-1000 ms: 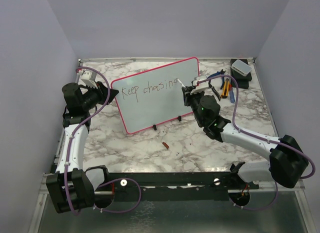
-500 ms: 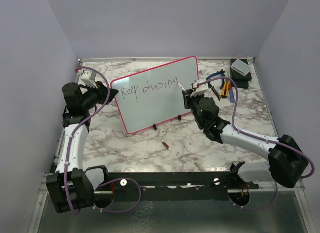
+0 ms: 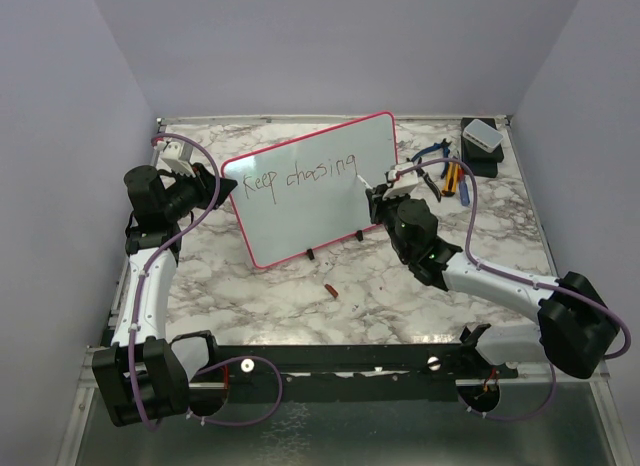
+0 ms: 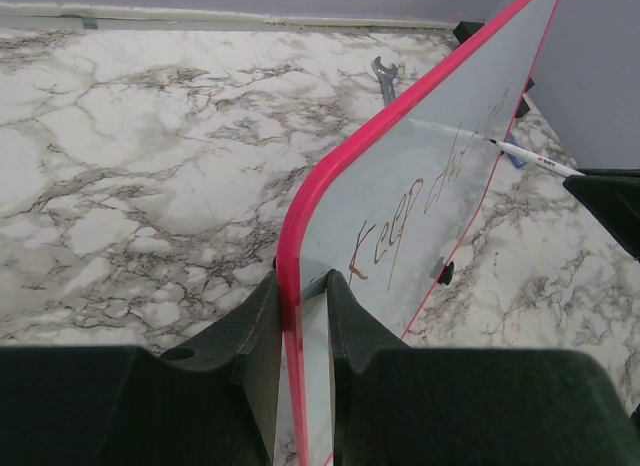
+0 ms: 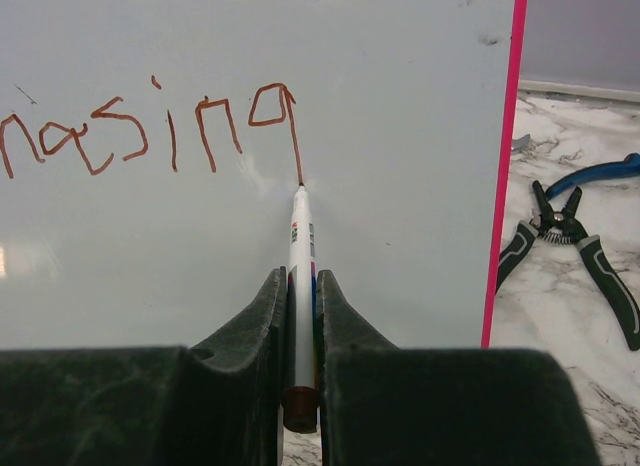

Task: Write a sentence on the whiteboard

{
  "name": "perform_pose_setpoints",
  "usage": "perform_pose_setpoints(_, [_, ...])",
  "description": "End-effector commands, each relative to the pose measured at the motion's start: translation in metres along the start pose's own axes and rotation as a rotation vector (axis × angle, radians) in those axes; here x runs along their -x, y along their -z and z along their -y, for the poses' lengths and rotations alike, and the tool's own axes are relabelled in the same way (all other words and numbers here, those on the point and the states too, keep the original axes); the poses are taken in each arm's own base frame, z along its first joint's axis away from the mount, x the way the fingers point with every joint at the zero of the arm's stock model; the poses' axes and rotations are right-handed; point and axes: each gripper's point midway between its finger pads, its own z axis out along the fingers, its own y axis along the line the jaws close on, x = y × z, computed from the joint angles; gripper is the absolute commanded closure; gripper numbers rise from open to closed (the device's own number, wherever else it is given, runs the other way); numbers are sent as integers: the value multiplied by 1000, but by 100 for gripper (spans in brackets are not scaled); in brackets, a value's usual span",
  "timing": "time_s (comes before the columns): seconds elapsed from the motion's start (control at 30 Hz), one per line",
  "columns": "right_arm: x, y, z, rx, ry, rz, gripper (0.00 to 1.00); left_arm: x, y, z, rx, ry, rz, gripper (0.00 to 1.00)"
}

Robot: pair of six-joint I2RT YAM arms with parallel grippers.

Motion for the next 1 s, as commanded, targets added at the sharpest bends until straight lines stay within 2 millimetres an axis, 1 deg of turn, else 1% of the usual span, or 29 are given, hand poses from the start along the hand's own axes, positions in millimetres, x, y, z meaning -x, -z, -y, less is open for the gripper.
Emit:
perform_pose_setpoints(0.0, [-18,4,-6,33,0,-55,99,-7,1,-1,3,-3,-13,99])
perform_pose_setpoints(0.17, [-15,3,-15,57,-6,-50,99,-7,1,-2,3,-3,-13,99])
perform_pose_setpoints(0.37, [1,5,-20,74,-17,-15,99,-7,2,-1,3,-2,-13,99])
perform_pose_setpoints(0.47, [14,12,-20,83,-34,17,99,-7,2,-1,5,-2,-12,99])
perform_pose_setpoints(0.57, [27,23,-18,94,-57,46,99,-7,2,-1,3,-1,-13,99])
perform_pose_setpoints(0.67, [33,35,-18,127,-69,59,100,-8,2,-2,4,0,-14,99])
perform_pose_setpoints(0.8, [29,50,-29,229,-66,59,99,-8,1,-1,4,0,-13,99])
perform_pose_setpoints(0.87, [23,54,-42,306,-59,42,99,-7,2,-2,5,0,-12,99])
perform_pose_setpoints(0.97, [12,58,-69,437,-72,10,100,-7,2,-2,6,1,-12,99])
